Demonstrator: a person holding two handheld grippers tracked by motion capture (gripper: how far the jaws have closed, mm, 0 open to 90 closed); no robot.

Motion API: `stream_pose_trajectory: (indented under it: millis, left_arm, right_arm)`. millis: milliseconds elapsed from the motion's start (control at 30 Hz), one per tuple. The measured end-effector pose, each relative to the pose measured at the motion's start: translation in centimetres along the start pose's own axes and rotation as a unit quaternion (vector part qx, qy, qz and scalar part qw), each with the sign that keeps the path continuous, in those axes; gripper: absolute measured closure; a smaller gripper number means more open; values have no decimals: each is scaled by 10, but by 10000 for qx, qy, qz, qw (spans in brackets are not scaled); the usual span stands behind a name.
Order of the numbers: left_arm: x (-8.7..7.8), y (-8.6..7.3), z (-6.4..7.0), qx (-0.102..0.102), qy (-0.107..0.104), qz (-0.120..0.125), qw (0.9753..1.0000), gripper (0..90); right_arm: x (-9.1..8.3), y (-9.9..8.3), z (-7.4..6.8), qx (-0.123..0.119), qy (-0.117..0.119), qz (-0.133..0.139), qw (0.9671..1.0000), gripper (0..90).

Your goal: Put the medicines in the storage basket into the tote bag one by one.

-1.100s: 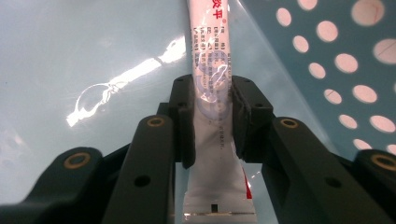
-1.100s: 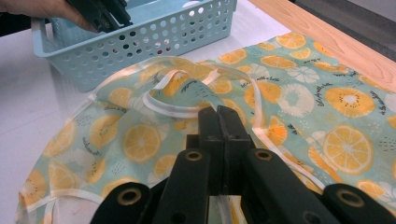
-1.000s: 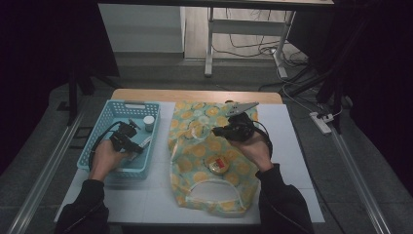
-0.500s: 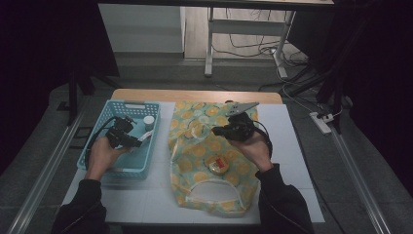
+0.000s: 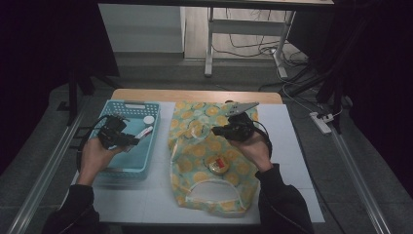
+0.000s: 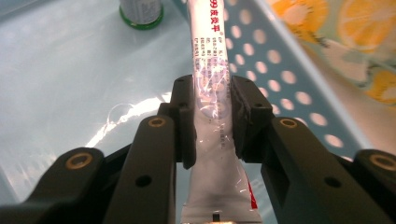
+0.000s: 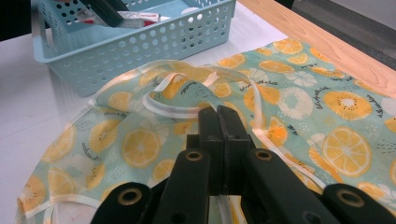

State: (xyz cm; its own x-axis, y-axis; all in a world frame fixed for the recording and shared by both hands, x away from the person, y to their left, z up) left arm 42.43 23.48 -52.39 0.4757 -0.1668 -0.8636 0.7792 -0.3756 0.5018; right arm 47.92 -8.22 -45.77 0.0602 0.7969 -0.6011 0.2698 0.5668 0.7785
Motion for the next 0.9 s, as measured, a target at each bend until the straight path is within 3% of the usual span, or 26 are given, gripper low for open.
stream_pose_trajectory:
  millis: [133,467,700,900]
  left_arm:
    - [-9,-1,5,18,63,152,9999,722]
    - [-32,2,21,61,-246,619,9978,722]
    - [-40,3,43,273,-374,764,9960,723]
    - [-46,3,66,438,-621,863,9934,723]
  right_arm:
    - [0,0,0,-2,3,-1,10000,900]
    - [1,0,0,-11,2,-16,10000,900]
    - [1,0,0,-13,-7,-9,10000,900]
    - [1,0,0,-5,-4,-14,10000,900]
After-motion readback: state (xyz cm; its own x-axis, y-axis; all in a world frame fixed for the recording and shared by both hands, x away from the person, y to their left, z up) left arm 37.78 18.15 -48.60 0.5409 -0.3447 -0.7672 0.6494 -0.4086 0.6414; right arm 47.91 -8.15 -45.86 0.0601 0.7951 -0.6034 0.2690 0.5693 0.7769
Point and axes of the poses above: each handheld gripper's, and its own axes: x roughly forward along the jaws, y roughly out of its top, z roughly to its right, the point moved 8 cm from there along x, roughly forward along the jaws, and after that the axes turned 14 degrees about y, right-handed, at the moved point
